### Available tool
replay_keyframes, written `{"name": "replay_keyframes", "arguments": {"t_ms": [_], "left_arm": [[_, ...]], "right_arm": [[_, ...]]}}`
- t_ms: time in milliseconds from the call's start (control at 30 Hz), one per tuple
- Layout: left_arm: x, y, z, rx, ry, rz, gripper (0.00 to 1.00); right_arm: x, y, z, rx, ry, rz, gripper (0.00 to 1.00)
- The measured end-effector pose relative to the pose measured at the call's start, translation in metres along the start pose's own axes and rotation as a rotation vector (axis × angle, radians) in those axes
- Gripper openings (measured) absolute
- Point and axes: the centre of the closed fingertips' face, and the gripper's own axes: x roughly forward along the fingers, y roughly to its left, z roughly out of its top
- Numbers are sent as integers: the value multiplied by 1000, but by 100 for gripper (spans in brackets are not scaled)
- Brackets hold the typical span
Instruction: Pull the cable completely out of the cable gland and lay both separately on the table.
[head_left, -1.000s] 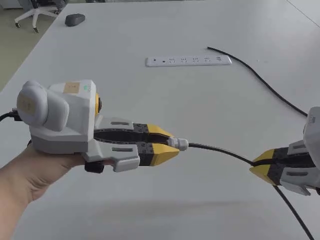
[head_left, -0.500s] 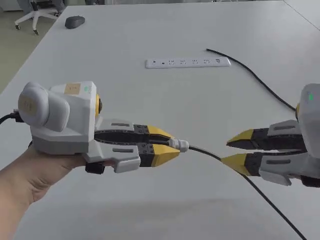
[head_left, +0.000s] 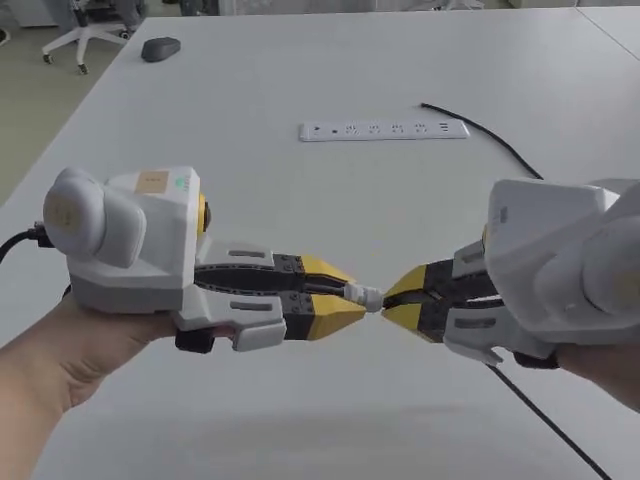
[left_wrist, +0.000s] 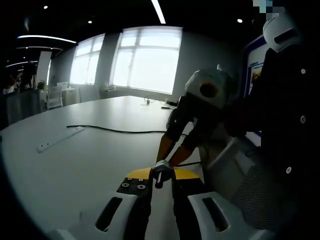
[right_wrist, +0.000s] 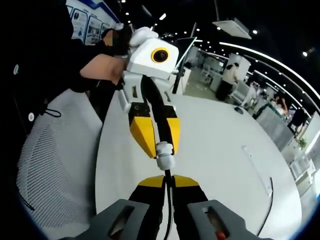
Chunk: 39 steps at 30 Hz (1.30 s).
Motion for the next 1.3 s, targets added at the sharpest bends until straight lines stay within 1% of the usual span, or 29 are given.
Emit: {"name": "replay_keyframes", "arguments": {"t_ms": [233, 400, 600, 967, 1200, 1233, 1267, 1300], "left_arm": [[1, 0, 0, -4, -4, -2, 15], [-2, 2, 1, -10, -11, 3, 15], [-7, 4, 2, -15, -22, 12, 15], [-11, 7, -1, -36, -30, 18, 15], [-15, 10, -1, -38, -38, 35, 15], [-16, 10, 0, -41, -41, 37, 15], [-19, 11, 1, -27, -45, 45, 15], [-21, 11, 1, -28, -45, 49, 15]], "right_arm": [[0, 0, -2, -3, 6, -2, 0], [-3, -2, -8, 3, 23, -6, 0], [-8, -7, -15, 2, 41, -23, 0], [-11, -9, -31, 1, 90, -27, 0], [-14, -12, -32, 4, 91, -32, 0], [-14, -12, -32, 3, 93, -36, 0], [-14, -13, -33, 2, 96, -38, 0], [-15, -13, -32, 3, 95, -35, 0]]}}
